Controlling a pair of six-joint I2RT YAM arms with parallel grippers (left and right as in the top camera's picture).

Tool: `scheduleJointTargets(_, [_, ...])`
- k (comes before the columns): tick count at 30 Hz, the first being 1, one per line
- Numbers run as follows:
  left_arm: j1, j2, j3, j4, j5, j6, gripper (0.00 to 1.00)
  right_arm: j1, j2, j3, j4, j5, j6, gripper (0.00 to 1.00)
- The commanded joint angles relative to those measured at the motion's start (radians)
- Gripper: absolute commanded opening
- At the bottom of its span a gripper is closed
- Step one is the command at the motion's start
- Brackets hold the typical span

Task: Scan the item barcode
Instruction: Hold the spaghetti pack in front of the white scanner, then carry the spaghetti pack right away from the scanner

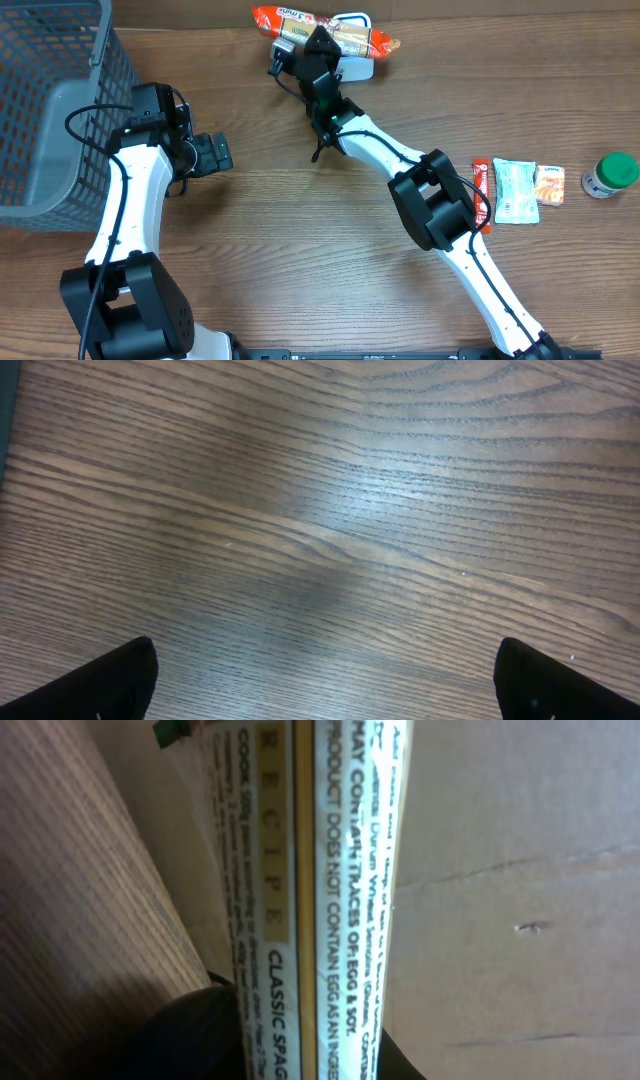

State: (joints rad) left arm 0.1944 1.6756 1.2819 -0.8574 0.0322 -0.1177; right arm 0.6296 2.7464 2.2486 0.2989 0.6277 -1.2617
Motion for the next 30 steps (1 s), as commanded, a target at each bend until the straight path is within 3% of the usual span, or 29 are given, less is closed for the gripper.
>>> scheduleJointTargets(1, [-0.005,-0.005,0.011,0.001,-0.006,-0.002,1.0,-0.002,-0.041,0.029,0.081,-0.017,-0.031,0.04])
scheduleJointTargets(12, [-0.005,-0.005,0.011,0.001,-0.006,-0.002,1.0,-0.001,-0.061,0.031,0.153,-0.008,-0.03,0.03])
scheduleJointTargets(18, [-0.005,-0.005,0.011,0.001,-0.006,-0.002,1.0,-0.002,-0.161,0.031,0.152,0.028,-0.018,0.03])
scheduleJointTargets(22, [-0.005,-0.005,0.011,0.001,-0.006,-0.002,1.0,0.005,-0.267,0.031,0.129,0.089,0.084,0.03])
scheduleJointTargets(30, [-0.005,-0.005,0.011,0.001,-0.006,-0.002,1.0,0.024,-0.509,0.031,-0.154,0.479,0.373,0.03])
